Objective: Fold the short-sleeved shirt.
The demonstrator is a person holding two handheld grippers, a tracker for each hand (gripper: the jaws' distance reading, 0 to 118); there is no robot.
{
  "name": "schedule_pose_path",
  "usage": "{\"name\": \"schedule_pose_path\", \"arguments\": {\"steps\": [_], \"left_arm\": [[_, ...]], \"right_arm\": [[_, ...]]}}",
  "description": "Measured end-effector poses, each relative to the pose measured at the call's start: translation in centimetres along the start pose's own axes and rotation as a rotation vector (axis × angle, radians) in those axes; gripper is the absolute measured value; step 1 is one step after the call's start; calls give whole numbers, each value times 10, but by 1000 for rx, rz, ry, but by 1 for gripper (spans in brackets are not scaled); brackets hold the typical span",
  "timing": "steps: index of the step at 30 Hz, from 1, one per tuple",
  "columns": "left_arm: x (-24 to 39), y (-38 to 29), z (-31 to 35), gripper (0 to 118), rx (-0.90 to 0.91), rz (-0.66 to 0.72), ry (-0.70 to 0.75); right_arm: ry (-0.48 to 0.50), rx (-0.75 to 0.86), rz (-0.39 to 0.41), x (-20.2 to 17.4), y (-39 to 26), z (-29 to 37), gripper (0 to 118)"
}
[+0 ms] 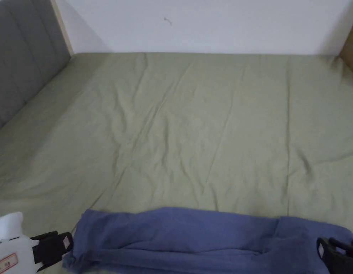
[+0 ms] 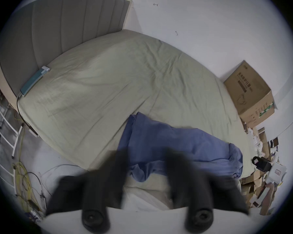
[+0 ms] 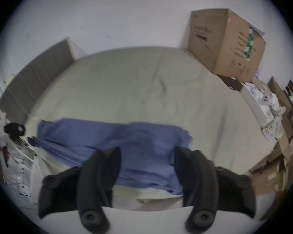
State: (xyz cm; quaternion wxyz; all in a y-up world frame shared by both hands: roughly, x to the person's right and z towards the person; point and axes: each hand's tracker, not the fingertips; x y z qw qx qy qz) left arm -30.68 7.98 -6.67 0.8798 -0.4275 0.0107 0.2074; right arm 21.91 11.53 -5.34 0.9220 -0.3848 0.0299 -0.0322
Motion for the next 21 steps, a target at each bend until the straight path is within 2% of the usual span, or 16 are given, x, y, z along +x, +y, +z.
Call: {"name": "schedule_pose_path", "arguments": {"steps": [1, 2, 3, 5, 7, 8, 9, 10, 11, 12, 13, 14, 16, 21], "left_arm": [[-1, -6, -2, 3, -3, 4, 4], [-4, -11, -3, 3, -2, 14, 1], [-6, -15, -6, 2, -20, 26, -10], [-12, -24, -10, 2, -25, 76, -32], [-19, -27, -12, 3, -15, 139, -73], [-25, -27, -12, 7, -4, 169, -96], [-32, -26, -12, 28, 6, 197, -135], [-38, -24, -13, 76, 5, 223, -152], [-43, -22, -16, 108, -6, 254, -169], [-48, -20, -22, 118, -22, 277, -188], [-57, -20, -23, 112, -25, 290, -201], [-62, -18, -25, 112, 52, 325, -244], [-73, -14, -38, 115, 17, 396, -232], [-88, -17, -88, 116, -91, 536, -351]], "right_arm": [[31, 19, 17, -13, 1, -4, 28], [45, 31, 28, -24, 1, -10, 10], [29, 27, 21, -31, -3, -21, 9], [82, 9, 68, -53, -4, -35, 5], [127, -3, 68, -71, -5, -48, 4], [155, -20, 74, -78, -4, -51, 4], [162, -18, 82, -86, -4, -54, 4], [176, -24, 102, -92, -3, -57, 4], [178, -32, 124, -99, -3, -59, 4], [180, -35, 135, -104, -2, -61, 4], [190, -37, 141, -107, -2, -63, 4], [196, -43, 144, -109, -1, -64, 4], [200, -61, 146, -115, 0, -67, 4], [196, -103, 146, -118, -2, -75, 4]]}}
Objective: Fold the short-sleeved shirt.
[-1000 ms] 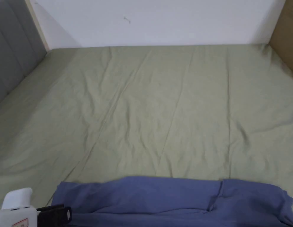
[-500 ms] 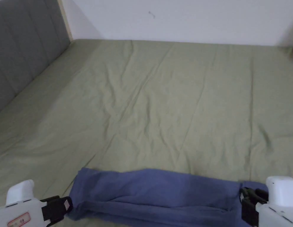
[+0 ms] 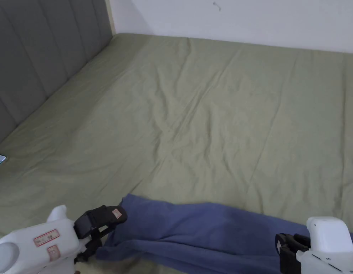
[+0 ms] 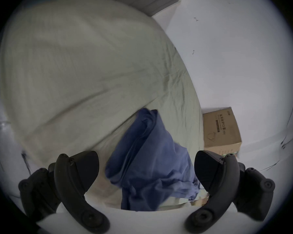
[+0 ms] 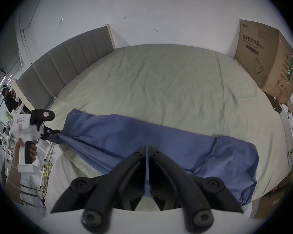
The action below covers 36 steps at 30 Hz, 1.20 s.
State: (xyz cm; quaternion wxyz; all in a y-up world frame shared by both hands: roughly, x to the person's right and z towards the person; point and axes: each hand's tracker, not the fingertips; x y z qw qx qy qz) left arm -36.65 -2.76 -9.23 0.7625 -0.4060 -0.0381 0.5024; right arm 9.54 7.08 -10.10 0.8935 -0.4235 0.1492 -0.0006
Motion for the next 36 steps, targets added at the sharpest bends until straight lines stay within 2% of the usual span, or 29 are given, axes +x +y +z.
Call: {"name": "schedule_pose_path", "arguments": {"steps": [6, 7, 8, 9, 10, 11, 12, 18, 23, 26, 31, 36], "left_arm": [[-6, 8, -22, 118, -42, -17, -54], [-6, 9, -24, 115, -68, -42, -53], [-5, 11, -23, 106, -84, -74, -31], [-3, 13, -19, 87, -74, -94, 30], [-4, 14, -18, 33, -57, -101, 68], [-11, 15, -22, 9, -66, -78, 34], [-17, 13, -26, 8, -90, -4, 4], [8, 13, -4, 8, -64, -54, 13], [92, 2, 19, 8, -12, -261, -36], [163, -30, 15, 8, -36, -402, -81], [253, -115, -50, 8, -230, -606, -172], [265, -186, -155, 8, -372, -712, -115]], "right_arm": [[-7, -52, -9, -2, -4, -10, 4], [-6, -61, -7, -2, -4, -12, 4], [-6, -68, -5, -3, -5, -14, 4], [-6, -77, -5, -3, -6, -15, 4], [-3, -83, -7, -4, -7, -16, 4], [0, -86, -11, -4, -8, -16, 4], [6, -93, -18, -3, -9, -18, 4], [5, -87, -80, 15, -13, -10, 4], [-41, -18, -144, 40, -15, 7, 4], [-75, 17, -187, 58, -20, 19, 4], [-126, 46, -290, 95, -38, 37, 4], [-187, 68, -380, 126, -56, 61, 4]]}}
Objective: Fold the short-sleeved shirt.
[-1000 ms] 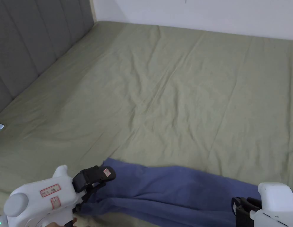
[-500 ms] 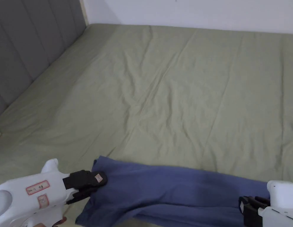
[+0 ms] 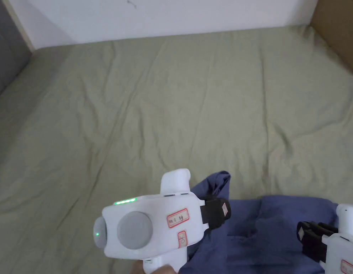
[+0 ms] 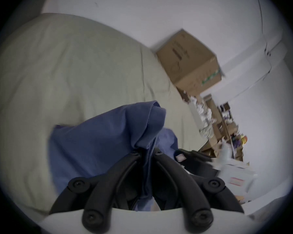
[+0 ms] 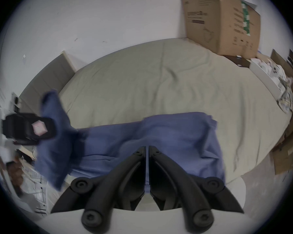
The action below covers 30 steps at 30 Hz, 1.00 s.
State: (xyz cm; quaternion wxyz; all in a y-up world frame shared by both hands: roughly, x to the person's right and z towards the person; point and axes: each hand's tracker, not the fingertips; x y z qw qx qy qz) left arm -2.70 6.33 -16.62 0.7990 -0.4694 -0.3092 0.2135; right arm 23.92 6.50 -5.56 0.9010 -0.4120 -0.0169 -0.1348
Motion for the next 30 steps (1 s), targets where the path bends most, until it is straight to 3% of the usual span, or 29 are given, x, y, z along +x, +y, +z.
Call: {"name": "schedule_pose_path", "arguments": {"steps": [1, 2, 3, 4, 5, 6, 9, 11, 13, 16, 20, 24, 27, 30], "left_arm": [[3, -3, -22, 9, -29, 2, 8], [4, -4, -38, 17, -58, -26, 3], [6, -5, -52, 40, -107, -24, 2], [4, -7, -62, 85, -154, -22, -5], [5, -9, -67, 107, -189, -24, 1], [5, -9, -65, 114, -169, -6, 14], [-1, -2, -40, 96, -128, 34, 35], [-3, 1, -20, 56, -64, 35, 71], [-8, 3, -7, 8, -29, -24, 175], [-16, -4, -17, 5, -106, -90, 283], [-9, -25, -54, 4, -227, -18, 137], [22, -43, -91, 3, -315, -183, 185], [28, -41, -97, 3, -344, -60, 48], [36, -40, -86, 3, -334, -108, -4]], "right_arm": [[-20, 5, -19, 9, -1, 4, 4], [-31, 8, -32, 16, 0, 7, 4], [-44, 11, -49, 23, -1, 9, 4], [-61, 13, -72, 30, -2, 11, 4], [-70, 12, -91, 35, -3, 14, 4], [-67, 20, -104, 42, -3, 17, 4], [-55, 50, -90, 46, -3, 27, 4], [-76, 60, -51, 44, -2, 27, 4], [-85, 68, -24, 43, -3, 24, 4], [-69, 62, -28, 43, -5, 17, 4], [-50, 51, -51, 46, -10, 13, 4], [-42, 44, -55, 52, -11, 16, 4], [-17, 54, -51, 54, -10, 21, 4], [-15, 67, -69, 54, -8, 23, 4]]}}
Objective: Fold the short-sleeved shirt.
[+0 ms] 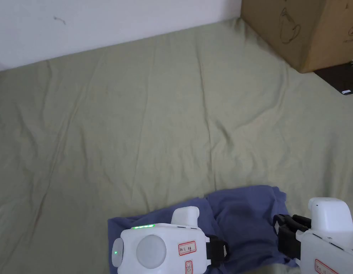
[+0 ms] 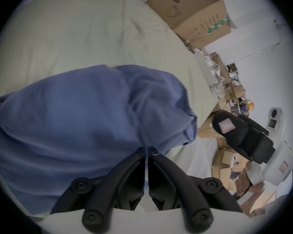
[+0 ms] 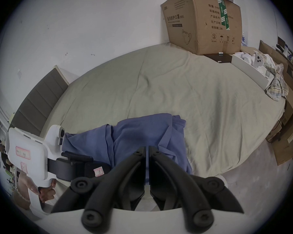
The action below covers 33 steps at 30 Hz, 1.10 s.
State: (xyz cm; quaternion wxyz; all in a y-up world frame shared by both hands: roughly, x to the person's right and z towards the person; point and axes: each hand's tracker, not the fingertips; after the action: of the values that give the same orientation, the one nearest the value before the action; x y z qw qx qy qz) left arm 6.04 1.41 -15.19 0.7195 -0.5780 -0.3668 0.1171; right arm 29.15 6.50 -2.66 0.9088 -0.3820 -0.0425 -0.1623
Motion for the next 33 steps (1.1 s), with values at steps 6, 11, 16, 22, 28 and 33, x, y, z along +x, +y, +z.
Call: {"name": "schedule_pose_path", "arguments": {"steps": [6, 11, 16, 22, 28, 33], "left_arm": [[-27, -12, 67, 5, 151, 76, -60], [-103, -43, 135, 114, 312, 257, -55], [-184, -81, 150, 113, 391, 498, -194], [-220, -82, 116, 113, 350, 512, -289], [-213, -55, 73, 59, 246, 490, -323], [-217, -53, 84, 12, 230, 487, -327]], "right_arm": [[-5, -1, 47, -9, 8, 4, 4], [2, -6, 77, -24, 13, 3, 4], [6, -46, 155, -50, 16, -4, 4], [50, -71, 177, -74, 18, -9, 4], [48, -107, 217, -85, 17, -18, 4], [54, -136, 216, -94, 19, -22, 4]]}}
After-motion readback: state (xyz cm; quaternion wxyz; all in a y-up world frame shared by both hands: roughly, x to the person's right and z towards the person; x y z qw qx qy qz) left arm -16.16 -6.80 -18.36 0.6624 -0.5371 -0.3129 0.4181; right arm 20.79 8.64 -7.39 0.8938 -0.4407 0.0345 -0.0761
